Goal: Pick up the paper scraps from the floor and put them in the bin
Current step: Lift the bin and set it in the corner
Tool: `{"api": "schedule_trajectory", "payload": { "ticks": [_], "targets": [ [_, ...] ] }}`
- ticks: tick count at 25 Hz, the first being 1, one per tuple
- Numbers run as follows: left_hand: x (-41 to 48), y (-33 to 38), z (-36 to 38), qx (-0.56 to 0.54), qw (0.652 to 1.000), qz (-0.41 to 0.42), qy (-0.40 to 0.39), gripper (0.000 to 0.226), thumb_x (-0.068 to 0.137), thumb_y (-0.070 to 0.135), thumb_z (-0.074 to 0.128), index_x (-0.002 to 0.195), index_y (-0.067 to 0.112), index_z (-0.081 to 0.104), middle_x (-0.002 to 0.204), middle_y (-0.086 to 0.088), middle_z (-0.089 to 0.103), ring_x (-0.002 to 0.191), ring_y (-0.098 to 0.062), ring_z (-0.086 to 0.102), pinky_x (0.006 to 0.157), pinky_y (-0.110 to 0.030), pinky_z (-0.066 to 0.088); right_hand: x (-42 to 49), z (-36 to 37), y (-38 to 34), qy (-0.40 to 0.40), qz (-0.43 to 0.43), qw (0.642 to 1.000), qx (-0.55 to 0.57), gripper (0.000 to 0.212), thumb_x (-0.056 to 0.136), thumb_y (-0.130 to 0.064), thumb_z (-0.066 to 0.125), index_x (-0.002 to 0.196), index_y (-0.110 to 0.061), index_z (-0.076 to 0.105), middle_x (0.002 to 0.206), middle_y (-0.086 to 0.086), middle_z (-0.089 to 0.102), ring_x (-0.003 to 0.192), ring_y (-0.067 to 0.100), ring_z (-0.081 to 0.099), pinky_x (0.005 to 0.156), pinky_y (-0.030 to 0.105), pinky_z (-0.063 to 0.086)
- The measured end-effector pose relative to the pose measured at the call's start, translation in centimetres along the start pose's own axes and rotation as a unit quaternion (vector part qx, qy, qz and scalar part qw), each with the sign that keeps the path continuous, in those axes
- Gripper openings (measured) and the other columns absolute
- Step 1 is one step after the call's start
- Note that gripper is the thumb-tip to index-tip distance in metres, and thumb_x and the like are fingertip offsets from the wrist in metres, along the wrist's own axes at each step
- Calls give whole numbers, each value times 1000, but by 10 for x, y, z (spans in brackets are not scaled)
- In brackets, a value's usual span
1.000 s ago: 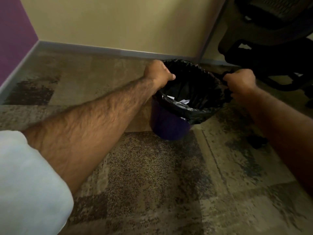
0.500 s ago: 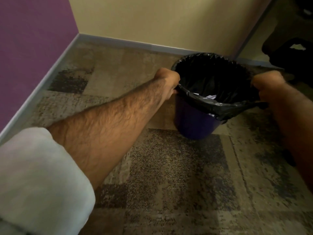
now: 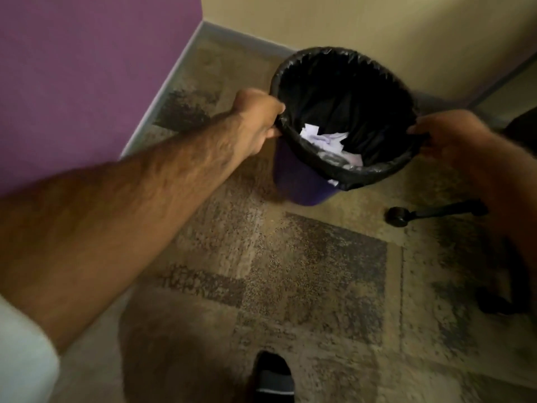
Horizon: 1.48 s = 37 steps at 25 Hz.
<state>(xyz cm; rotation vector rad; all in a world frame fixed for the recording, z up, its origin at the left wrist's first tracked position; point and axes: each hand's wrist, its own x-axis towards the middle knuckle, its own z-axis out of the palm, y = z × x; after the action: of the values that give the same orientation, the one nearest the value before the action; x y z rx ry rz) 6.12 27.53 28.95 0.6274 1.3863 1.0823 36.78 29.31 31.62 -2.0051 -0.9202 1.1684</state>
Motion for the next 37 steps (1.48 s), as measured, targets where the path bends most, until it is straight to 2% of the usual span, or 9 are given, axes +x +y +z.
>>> {"api": "schedule_trajectory", "payload": {
  "ticks": [5,9,16,20,23,26,31,33,37],
  "targets": [
    [-21,93,-23,61,998,-1,2,24,90,-5,53,85,18,58,88,1,67,79,-14,65,67,-31,57,-39,5,-67,-33,5,998,60,20,89,5,59,100,-11,61,94,8,67,78,21,68,47,25,56],
    [-12,166,-39,68,997,-18,40,31,88,2,59,115,19,61,109,-2,70,102,-22,67,93,-46,52,-43,7,-136,-77,14,995,61,30,85,5,59,115,-1,58,105,18,66,83,28,66,54,30,57],
    [79,207,-64,-4,997,-38,73,33,93,-2,55,122,13,57,104,-4,69,88,-16,67,69,-34,56,39,70,-230,-104,-11,995,2,27,87,4,56,113,1,60,105,16,69,88,32,69,63,35,54],
    [161,209,-91,-26,995,-47,90,31,93,1,56,121,15,57,112,-3,69,91,-18,68,71,-37,57,102,141,-257,-95,-36,994,41,17,89,6,54,95,-3,66,93,12,70,77,26,69,62,34,56],
    [217,224,-97,-16,994,-53,95,27,94,1,54,111,22,57,119,-7,67,95,-21,66,66,-36,56,147,183,-273,-71,-29,994,74,22,86,5,56,106,5,65,99,19,70,84,33,69,69,41,61],
    [274,236,-100,-7,994,-57,98,33,93,-3,49,116,20,55,127,-9,64,99,-22,63,70,-39,55,193,219,-284,-68,-19,995,74,19,84,8,55,98,0,65,101,22,69,89,36,68,82,50,58],
    [358,227,-99,29,990,-102,94,54,85,-10,45,132,17,47,134,-13,57,113,-30,58,72,-46,54,272,264,-283,-94,-8,993,69,30,83,14,49,106,0,61,101,21,67,89,36,66,79,46,57],
    [381,223,-100,32,989,-113,89,57,85,-11,44,134,19,45,135,-14,55,111,-31,58,66,-45,55,294,278,-279,-90,0,994,63,33,83,14,49,111,0,59,102,20,67,90,37,66,80,46,57],
    [418,211,-100,44,986,-116,110,59,86,-13,40,137,17,44,134,-15,55,103,-29,56,78,-47,52,329,301,-271,-120,16,990,66,32,86,6,50,117,1,60,104,17,67,95,36,66,74,40,58]
  ]
}}
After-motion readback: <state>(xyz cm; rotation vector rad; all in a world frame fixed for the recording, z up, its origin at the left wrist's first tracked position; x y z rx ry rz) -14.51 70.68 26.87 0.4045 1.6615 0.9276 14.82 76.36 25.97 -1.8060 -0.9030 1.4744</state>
